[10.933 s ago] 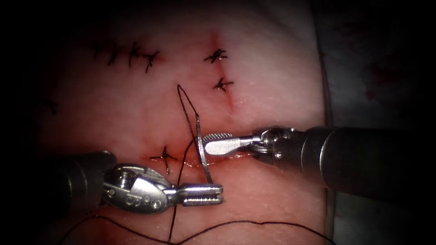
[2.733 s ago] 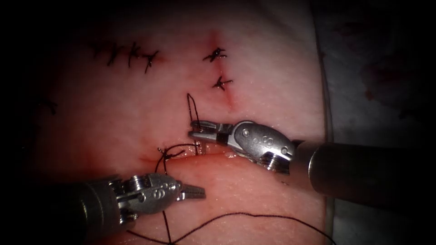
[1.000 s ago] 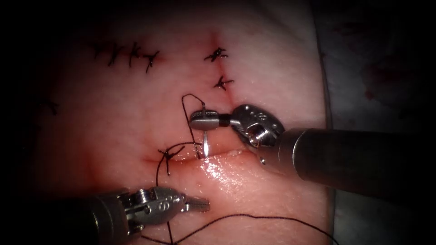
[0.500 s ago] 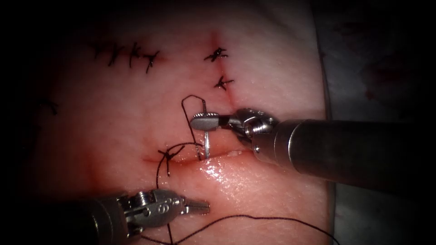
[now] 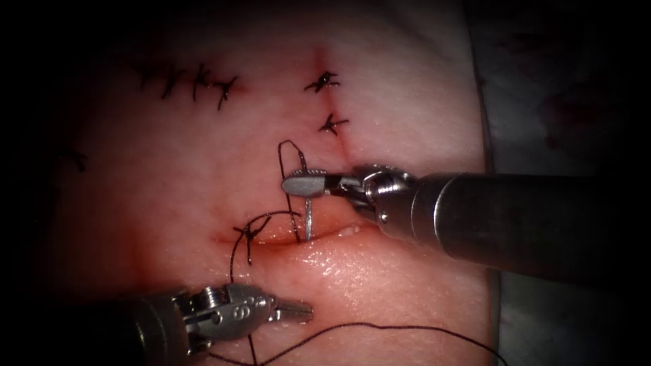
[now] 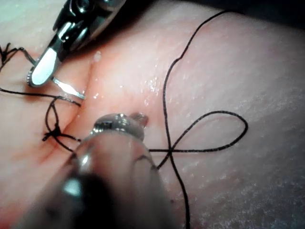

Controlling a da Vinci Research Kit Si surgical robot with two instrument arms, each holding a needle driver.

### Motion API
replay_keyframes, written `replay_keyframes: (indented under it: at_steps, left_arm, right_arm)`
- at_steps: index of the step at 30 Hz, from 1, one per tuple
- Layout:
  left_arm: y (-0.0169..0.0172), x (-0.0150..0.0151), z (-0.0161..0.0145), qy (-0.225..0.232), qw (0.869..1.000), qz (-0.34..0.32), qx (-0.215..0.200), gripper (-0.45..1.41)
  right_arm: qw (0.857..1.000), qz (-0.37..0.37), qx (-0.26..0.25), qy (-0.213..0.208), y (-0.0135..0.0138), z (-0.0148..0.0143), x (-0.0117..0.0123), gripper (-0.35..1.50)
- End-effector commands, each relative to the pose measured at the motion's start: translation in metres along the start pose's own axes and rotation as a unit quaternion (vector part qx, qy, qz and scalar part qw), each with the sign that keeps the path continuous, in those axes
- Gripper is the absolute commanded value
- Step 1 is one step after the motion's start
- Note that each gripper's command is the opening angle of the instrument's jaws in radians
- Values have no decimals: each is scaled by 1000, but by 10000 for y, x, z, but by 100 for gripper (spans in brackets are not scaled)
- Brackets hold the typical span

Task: Wound Closure
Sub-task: Throw the needle with the right gripper through the bottom of the tissue.

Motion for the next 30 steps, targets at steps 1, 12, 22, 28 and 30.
replay_keyframes:
  at_steps: [1,12,22,28,30]
  left_arm:
    - [-2,0,8,0,1000,1,0,-32]
    - [2,-8,-1,-1,1000,5,-1,-33]
    - [1,-8,-1,-4,1000,5,-1,-35]
    - [-1,-8,-1,-4,1000,5,-1,-38]
    - [-1,-8,-1,-4,1000,5,-2,-38]
  right_arm:
    - [1000,4,6,-4,-3,14,-4,-35]
    - [992,116,24,-50,-23,17,-49,-35]
    - [969,237,26,-70,-35,18,-70,-35]
    - [950,295,52,-92,-39,18,-90,-35]
    - [946,305,57,-98,-43,18,-97,-35]
